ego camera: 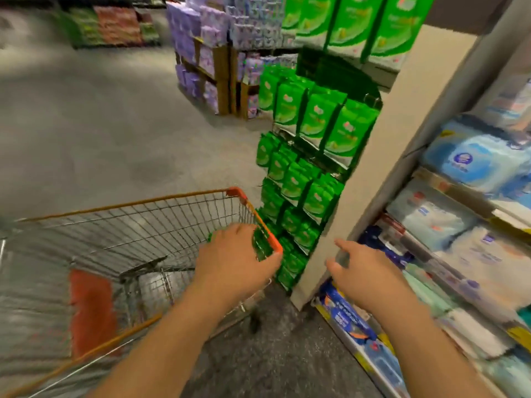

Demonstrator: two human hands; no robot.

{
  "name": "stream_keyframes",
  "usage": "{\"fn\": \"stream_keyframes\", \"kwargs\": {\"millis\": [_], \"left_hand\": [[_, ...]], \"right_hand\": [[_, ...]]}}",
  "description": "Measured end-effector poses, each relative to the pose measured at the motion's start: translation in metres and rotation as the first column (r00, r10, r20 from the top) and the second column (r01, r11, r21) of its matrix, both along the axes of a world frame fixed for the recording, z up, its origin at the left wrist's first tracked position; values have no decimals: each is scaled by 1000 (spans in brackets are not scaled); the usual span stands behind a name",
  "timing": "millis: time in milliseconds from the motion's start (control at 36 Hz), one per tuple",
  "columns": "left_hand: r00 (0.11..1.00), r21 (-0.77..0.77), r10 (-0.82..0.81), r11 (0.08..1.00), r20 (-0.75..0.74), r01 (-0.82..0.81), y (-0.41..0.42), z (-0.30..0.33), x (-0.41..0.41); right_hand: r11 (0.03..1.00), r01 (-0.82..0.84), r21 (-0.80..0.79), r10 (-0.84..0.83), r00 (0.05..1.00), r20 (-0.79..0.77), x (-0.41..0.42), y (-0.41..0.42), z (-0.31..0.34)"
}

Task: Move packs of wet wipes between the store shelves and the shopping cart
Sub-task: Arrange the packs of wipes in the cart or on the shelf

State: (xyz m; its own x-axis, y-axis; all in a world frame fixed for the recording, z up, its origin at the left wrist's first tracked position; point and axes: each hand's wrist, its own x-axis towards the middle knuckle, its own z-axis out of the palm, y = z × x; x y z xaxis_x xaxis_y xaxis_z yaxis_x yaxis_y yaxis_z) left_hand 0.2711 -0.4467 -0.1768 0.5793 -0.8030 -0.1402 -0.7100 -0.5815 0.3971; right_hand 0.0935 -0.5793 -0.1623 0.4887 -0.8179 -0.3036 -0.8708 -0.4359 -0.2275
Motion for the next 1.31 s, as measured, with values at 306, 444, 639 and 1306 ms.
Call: {"fn": "stream_keyframes", "kwargs": {"millis": [306, 444, 639, 1306], "left_hand": [[981, 93, 181, 980, -75, -174, 64, -31, 138], [969, 146, 217, 969, -119, -199, 53, -51, 175], [884, 213, 353, 931, -307, -298, 19, -94, 228], [-128, 562, 622, 577, -773, -593, -132, -390, 296]], "right_hand": [[982, -190, 16, 189, 980, 67, 168, 35, -36], [968, -245, 50, 240, 967, 85, 211, 18, -53], [945, -307, 109, 294, 948, 119, 267, -27, -95], [874, 33, 484, -54, 998, 29, 413, -147, -408]]}}
